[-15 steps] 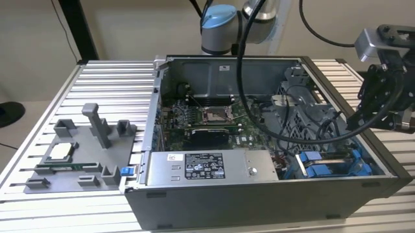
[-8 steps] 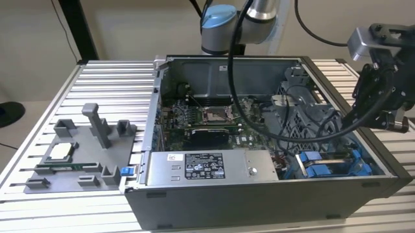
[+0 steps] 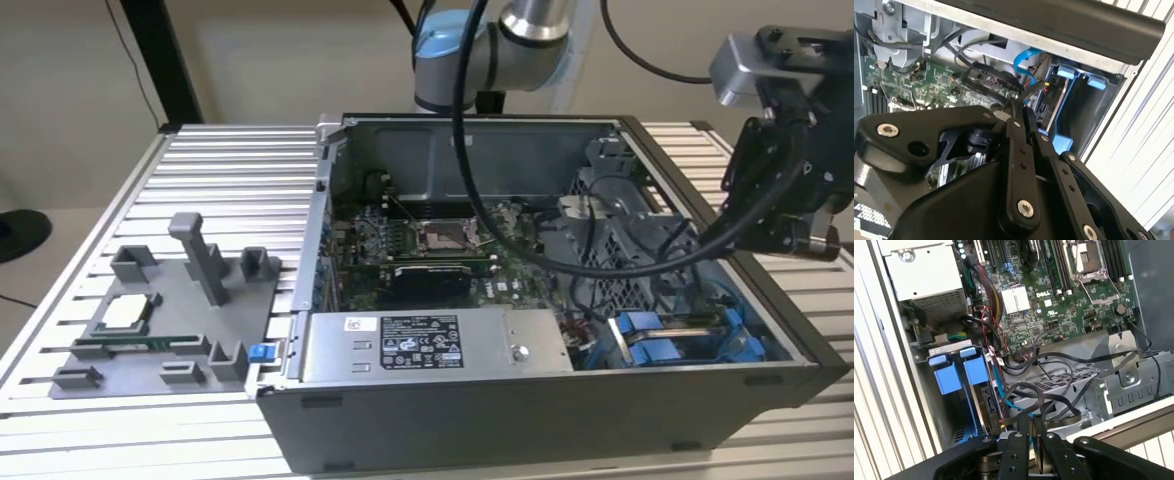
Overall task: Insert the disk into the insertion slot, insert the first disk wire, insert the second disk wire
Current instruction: 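Insert the second disk wire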
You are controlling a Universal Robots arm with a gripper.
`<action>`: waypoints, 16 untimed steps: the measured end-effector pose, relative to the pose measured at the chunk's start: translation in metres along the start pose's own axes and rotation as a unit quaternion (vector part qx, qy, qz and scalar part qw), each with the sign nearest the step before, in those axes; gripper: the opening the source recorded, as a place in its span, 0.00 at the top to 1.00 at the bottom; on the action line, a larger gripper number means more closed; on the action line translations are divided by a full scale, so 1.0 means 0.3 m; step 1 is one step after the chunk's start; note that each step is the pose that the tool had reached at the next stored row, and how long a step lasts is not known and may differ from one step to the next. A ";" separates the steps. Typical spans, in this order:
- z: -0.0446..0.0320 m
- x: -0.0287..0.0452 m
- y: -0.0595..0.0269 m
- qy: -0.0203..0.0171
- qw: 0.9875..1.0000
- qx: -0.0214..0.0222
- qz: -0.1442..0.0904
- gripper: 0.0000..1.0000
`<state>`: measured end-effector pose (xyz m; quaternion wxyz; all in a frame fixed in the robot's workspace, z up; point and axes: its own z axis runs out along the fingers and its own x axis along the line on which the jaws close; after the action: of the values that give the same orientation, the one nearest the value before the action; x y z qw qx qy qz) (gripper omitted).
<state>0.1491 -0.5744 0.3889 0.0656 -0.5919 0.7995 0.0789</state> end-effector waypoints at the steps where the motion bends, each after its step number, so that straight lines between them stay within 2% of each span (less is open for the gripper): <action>1: 0.000 0.002 0.007 0.001 1.000 0.000 -0.001 1.00; 4: -0.001 0.008 0.025 0.004 1.000 0.000 -0.006 1.00; 8: -0.001 0.011 0.032 0.006 1.000 -0.002 -0.016 1.00; 9: -0.001 0.011 0.033 0.008 1.000 -0.002 -0.019 1.00; 10: -0.001 0.011 0.033 0.011 1.000 -0.003 -0.022 1.00; 12: -0.001 0.011 0.034 0.021 0.999 -0.003 -0.028 1.00; 15: -0.001 0.011 0.034 0.043 0.998 -0.002 -0.039 1.00; 16: -0.001 0.011 0.034 0.048 0.998 -0.003 -0.043 1.00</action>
<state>0.1384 -0.5747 0.3890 0.0288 -0.6292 0.7751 0.0496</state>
